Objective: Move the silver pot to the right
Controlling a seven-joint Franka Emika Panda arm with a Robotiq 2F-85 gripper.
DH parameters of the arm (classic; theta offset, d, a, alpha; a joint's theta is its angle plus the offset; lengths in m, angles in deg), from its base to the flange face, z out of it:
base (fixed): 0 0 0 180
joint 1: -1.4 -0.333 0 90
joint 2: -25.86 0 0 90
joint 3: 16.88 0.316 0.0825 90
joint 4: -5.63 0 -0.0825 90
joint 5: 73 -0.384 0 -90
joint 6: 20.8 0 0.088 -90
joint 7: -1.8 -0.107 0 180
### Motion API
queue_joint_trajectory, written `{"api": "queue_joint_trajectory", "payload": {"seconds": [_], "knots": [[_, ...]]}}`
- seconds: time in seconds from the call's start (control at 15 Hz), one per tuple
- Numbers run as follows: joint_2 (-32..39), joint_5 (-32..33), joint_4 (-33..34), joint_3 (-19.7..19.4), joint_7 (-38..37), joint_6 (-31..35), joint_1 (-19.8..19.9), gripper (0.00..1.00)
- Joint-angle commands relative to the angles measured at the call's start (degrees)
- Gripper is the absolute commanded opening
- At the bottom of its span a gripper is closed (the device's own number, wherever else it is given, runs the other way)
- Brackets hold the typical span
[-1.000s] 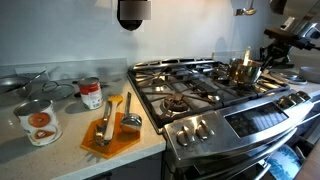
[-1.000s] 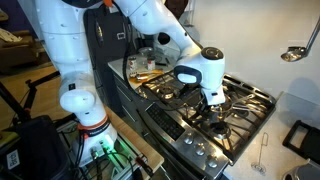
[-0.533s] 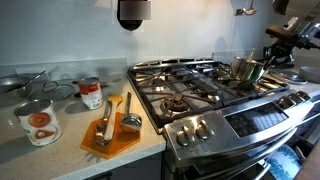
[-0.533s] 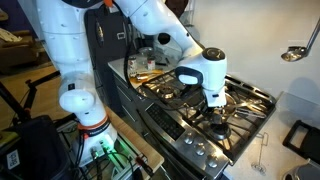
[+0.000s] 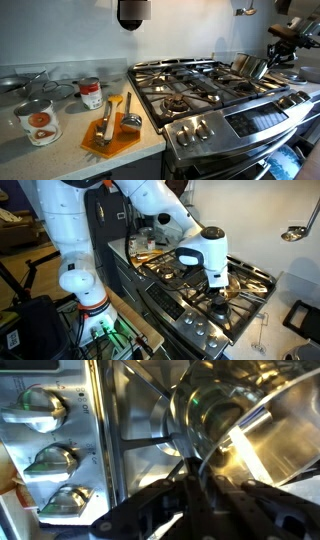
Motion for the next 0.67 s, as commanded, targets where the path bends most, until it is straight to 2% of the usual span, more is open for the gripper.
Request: {"api": "queue_joint_trajectory", "payload": {"seconds": [0.0, 0.6], "knots": [[0.6, 1.2, 0.4, 0.0, -3.0, 4.0, -0.6, 0.02], [-0.2, 3.8, -0.4, 1.1, -1.4, 3.0, -1.1, 0.02]]}}
